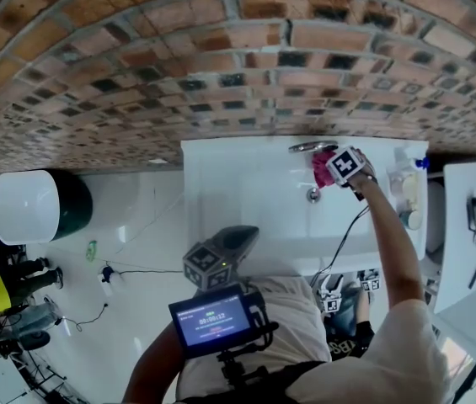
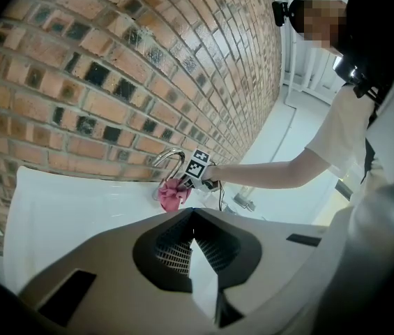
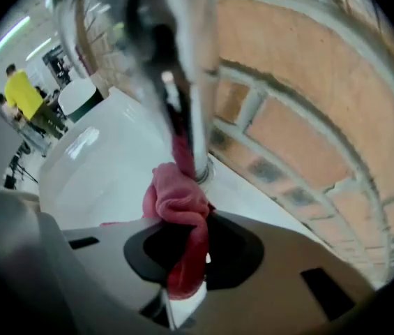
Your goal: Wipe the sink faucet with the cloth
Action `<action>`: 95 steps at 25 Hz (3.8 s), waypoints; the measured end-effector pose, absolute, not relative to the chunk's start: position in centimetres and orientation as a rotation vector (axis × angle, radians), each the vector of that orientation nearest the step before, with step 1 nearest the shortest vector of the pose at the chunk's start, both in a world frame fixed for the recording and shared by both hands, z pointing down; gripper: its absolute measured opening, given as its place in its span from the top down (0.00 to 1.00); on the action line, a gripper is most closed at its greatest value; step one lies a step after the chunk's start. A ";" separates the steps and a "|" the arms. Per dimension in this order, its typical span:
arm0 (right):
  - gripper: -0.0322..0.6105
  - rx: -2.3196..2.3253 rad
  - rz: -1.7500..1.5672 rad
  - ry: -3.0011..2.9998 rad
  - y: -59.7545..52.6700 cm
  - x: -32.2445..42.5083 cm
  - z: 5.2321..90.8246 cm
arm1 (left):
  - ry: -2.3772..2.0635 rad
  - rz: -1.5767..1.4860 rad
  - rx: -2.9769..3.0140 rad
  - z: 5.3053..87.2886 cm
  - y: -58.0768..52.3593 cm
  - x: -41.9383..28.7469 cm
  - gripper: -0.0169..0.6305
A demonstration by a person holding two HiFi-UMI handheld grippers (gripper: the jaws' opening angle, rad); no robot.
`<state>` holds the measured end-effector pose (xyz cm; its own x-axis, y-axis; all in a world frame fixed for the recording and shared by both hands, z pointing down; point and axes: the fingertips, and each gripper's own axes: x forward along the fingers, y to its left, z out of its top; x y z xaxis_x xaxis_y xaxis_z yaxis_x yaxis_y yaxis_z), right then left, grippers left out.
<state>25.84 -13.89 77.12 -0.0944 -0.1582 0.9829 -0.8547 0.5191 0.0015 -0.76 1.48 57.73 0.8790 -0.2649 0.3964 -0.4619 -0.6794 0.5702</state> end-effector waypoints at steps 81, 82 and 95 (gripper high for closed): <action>0.83 1.333 1.051 -1.886 -16.5 32.5 70.5 | -0.567 0.354 2.427 55.1 -1.7 1.9 0.97; 0.83 1.256 1.013 -1.847 -16.9 32.4 72.2 | -0.568 0.361 2.425 55.3 -1.6 1.9 0.97; 0.83 0.698 0.939 -1.700 -16.7 30.0 84.1 | -0.593 0.424 2.411 56.7 -2.3 0.9 0.97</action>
<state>30.01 -16.67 84.15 -0.3048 -0.0099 0.9523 -0.8115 0.5262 -0.2543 0.94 -2.35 56.68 0.8483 -0.3102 0.4291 -0.5065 -0.7115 0.4870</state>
